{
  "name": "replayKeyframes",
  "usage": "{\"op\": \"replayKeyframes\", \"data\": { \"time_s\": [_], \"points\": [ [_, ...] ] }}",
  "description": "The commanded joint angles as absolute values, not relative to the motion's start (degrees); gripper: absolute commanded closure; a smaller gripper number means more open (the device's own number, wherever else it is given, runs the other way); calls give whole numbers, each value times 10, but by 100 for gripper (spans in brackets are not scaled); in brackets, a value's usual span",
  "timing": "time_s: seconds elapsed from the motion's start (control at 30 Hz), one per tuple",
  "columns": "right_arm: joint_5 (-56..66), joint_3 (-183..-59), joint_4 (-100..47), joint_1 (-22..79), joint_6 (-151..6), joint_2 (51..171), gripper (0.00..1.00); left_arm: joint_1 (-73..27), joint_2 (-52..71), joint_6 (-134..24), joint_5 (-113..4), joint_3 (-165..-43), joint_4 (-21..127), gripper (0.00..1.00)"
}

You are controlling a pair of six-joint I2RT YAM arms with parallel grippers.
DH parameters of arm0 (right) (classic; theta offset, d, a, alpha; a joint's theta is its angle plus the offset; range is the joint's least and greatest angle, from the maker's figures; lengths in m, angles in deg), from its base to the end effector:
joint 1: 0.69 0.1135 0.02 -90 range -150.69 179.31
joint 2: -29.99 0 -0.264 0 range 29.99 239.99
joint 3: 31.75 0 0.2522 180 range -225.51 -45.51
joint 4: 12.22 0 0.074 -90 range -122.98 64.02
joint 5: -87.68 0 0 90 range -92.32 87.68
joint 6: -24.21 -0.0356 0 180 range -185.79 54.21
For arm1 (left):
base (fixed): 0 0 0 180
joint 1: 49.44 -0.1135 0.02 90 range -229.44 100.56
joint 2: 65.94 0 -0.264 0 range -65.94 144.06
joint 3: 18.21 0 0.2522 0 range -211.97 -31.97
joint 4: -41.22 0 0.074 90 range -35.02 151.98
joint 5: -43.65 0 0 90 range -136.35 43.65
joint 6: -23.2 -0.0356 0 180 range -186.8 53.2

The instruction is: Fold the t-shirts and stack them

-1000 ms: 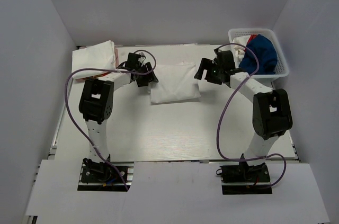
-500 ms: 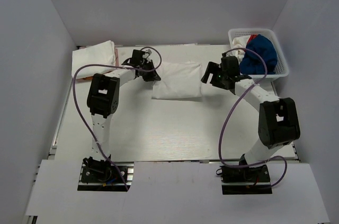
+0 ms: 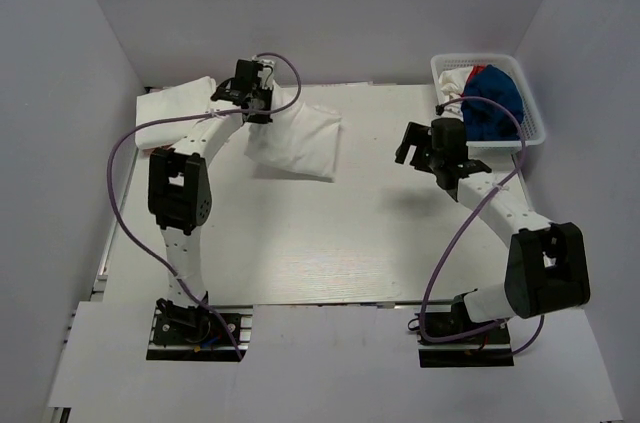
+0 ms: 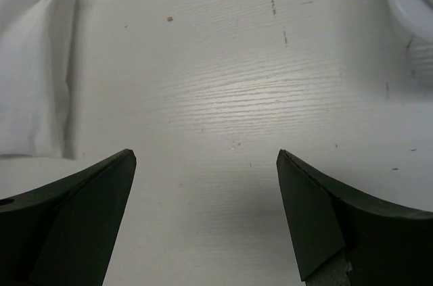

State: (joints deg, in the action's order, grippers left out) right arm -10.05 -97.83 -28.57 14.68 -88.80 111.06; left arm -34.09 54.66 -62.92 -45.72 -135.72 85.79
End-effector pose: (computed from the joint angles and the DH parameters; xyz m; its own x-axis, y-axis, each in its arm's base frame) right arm 0.3059 0.0791 0.2522 -0.5210 0.2585 -0.8135 0.0562 0.9614 0.2695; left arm 0.4630 -0.1267 0.2461 -0.7286 0.1298 -0.6725 0.2087 0.9773 -0.0375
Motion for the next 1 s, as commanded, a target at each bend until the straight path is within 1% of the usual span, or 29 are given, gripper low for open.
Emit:
{"op": "replayKeyframes", "data": {
  "time_s": [0.0,0.13,0.27,0.4,0.67,0.97],
  "points": [
    [-156,-975,-253,142,-856,1079,10,-354,467,-718,-344,-1385,893,100],
    [-156,-969,-251,142,-854,1062,10,-366,443,-744,-329,-1407,893,100],
    [-155,-961,-249,142,-852,1041,10,-383,448,-771,-303,-1458,929,100],
    [-147,-949,-244,143,-847,1022,10,-397,453,-802,-281,-1481,929,100],
    [-137,-951,-247,144,-834,1018,10,-440,443,-810,-281,-1518,914,100],
    [-105,-946,-243,143,-832,1030,10,-464,474,-784,-315,-1632,958,100]
  ]
}}
